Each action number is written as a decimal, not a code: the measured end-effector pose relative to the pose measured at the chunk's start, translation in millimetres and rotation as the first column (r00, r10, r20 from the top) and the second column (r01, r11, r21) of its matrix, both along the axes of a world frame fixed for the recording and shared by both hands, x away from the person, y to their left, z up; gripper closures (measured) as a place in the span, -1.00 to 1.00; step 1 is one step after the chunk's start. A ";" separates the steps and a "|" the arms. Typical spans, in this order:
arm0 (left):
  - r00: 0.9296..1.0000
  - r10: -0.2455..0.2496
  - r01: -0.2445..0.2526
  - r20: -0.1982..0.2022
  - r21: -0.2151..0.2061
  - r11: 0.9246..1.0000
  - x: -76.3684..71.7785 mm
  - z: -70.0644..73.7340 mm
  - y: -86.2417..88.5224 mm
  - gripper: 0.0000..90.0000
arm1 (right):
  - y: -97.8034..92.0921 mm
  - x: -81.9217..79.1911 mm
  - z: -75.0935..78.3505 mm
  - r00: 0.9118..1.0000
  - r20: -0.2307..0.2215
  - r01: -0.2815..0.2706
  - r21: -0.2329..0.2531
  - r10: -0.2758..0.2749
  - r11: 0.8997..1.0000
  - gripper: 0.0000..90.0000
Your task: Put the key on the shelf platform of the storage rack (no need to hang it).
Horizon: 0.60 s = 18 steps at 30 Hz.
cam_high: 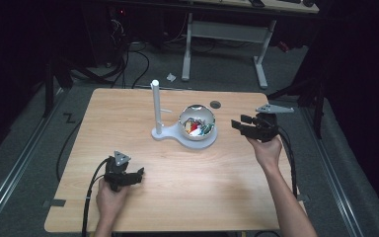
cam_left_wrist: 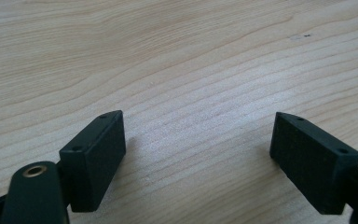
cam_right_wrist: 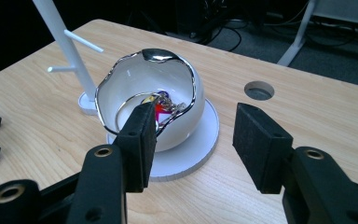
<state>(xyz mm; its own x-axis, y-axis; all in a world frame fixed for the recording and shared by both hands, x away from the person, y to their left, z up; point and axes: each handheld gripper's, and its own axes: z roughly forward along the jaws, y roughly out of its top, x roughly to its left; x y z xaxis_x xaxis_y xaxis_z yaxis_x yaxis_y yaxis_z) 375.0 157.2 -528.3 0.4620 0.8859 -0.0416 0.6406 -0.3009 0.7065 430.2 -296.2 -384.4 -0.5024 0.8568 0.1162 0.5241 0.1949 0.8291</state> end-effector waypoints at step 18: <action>1.000 0.000 0.000 0.000 0.000 1.000 0.0 0.0 0.0 -0.59 | -15.8 -38.2 10.7 0.999 0.036 0.018 -0.007 -0.018 1.000 0.09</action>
<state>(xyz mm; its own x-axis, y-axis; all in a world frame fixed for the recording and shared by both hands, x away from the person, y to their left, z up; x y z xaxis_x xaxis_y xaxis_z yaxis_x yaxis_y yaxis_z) 375.0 157.2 -528.3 0.4621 0.8859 -0.0415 0.6404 -0.3010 0.7066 391.9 -312.0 -373.6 -0.4909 0.8664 0.0920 0.4973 0.1919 0.8461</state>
